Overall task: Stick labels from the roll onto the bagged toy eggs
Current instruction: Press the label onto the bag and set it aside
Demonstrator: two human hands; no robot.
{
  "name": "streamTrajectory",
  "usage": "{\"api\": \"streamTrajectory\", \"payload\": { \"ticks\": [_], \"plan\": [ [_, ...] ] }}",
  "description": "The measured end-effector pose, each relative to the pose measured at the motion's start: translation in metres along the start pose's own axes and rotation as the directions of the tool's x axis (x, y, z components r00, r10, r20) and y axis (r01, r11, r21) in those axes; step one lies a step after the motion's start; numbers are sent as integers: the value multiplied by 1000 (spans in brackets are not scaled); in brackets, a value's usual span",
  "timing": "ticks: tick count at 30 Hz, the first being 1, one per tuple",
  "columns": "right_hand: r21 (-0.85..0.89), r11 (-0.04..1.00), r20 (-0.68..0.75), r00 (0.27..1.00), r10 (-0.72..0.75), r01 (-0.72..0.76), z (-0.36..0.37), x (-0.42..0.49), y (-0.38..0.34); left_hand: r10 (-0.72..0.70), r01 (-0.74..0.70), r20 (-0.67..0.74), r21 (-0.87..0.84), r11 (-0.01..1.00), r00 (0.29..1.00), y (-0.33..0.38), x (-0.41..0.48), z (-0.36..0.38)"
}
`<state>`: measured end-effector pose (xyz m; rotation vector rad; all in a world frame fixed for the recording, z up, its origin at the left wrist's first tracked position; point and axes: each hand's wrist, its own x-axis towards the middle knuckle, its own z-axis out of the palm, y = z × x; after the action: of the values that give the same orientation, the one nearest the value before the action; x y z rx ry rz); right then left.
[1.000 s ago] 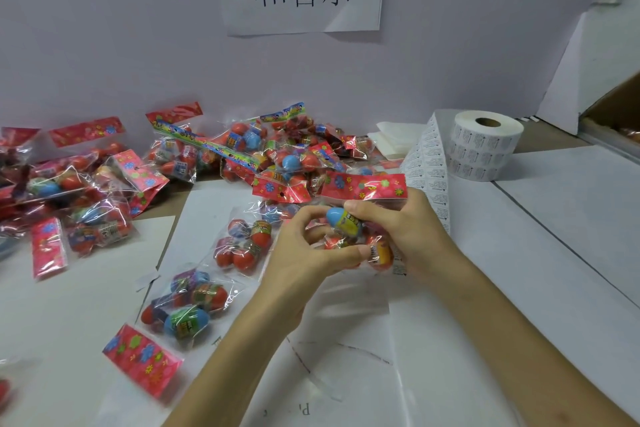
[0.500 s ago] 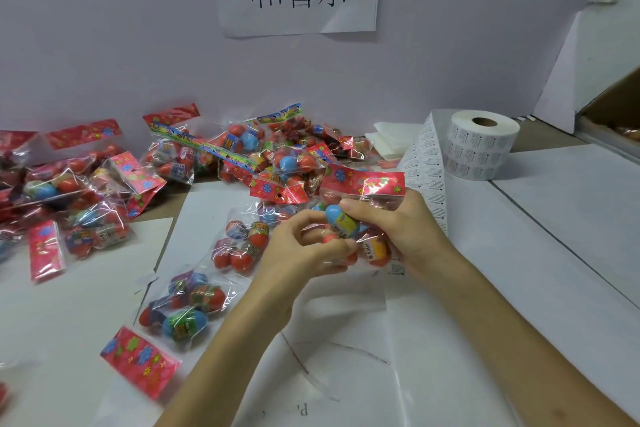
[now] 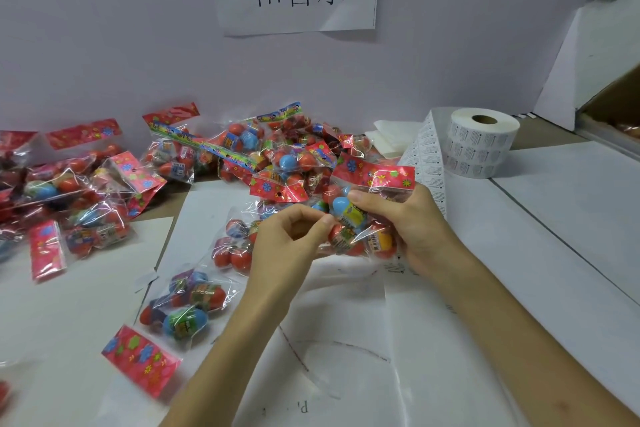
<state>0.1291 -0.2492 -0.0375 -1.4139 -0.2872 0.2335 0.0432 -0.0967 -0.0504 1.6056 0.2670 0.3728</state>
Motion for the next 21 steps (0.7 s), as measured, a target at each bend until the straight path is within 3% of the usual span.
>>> {"api": "streamTrajectory", "payload": {
  "ticks": [3, 6, 14, 21],
  "plan": [
    [22, 1000, 7, 1000, -2, 2, -2, 1, -1, 64, -63, -47, 17, 998, 997, 0, -2, 3],
    [49, 999, 13, 1000, 8, -9, -2, 1, -2, 17, -23, -72, -84, 996, 997, 4, 0, -2],
    [53, 998, 44, 999, 13, -15, -2, 1, -2, 34, -39, 107, 48, 998, 994, 3, 2, -7],
    [31, 999, 132, 991, -12, 8, -4, 1, -3, -61, 70, 100, -97, 993, 993, 5, 3, -10]
  ]
}}
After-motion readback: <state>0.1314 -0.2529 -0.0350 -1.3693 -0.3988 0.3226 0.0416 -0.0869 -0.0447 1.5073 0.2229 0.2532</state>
